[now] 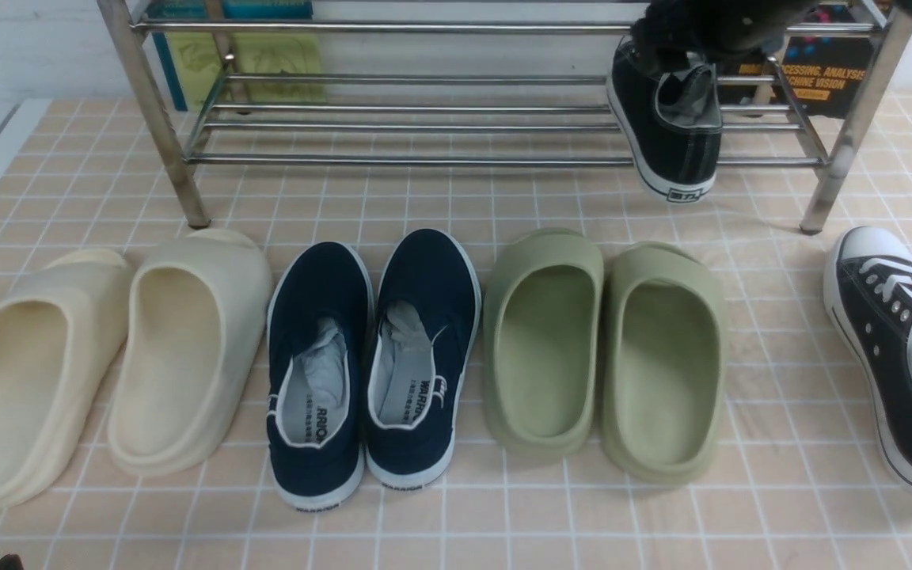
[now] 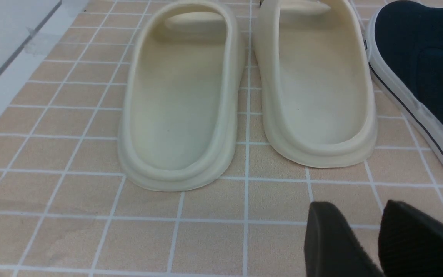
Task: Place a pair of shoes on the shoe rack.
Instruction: Use the right arm to put a shoe into the shoe rack, then use the right arm to grab the shoe closest to it
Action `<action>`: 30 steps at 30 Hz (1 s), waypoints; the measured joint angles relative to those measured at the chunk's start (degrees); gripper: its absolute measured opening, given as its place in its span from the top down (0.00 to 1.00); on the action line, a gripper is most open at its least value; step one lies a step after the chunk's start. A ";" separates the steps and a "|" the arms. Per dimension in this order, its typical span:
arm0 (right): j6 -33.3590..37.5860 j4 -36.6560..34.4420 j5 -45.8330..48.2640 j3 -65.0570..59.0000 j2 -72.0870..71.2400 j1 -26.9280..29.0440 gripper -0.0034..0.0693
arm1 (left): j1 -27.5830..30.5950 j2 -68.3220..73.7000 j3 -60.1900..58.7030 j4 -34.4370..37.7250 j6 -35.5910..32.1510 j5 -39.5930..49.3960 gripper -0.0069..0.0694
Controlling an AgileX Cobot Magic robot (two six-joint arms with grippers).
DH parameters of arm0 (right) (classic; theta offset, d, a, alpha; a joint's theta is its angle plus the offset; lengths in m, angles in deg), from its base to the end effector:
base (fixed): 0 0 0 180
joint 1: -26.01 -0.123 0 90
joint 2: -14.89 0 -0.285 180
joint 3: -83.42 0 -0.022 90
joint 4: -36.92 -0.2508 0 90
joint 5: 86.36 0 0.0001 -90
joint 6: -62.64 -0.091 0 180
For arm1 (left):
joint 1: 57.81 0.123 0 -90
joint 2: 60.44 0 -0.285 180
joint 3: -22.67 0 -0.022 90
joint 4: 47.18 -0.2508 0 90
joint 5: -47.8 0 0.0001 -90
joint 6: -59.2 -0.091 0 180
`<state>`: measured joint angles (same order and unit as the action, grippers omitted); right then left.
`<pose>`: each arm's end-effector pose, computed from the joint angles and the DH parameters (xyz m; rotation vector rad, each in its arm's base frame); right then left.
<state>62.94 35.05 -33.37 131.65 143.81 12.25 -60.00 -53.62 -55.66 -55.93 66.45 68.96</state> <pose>0.4741 0.1185 0.3441 -0.2763 2.3215 0.1572 0.0525 0.0030 0.1747 0.0119 1.8512 0.0354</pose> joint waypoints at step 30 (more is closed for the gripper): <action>-14.78 9.33 -6.57 -60.97 -20.01 9.72 0.50 | 0.00 0.00 0.00 -0.10 0.00 0.00 0.59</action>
<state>48.17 44.38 -39.94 70.68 123.80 21.97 -60.00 -53.62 -55.66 -56.04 66.45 68.96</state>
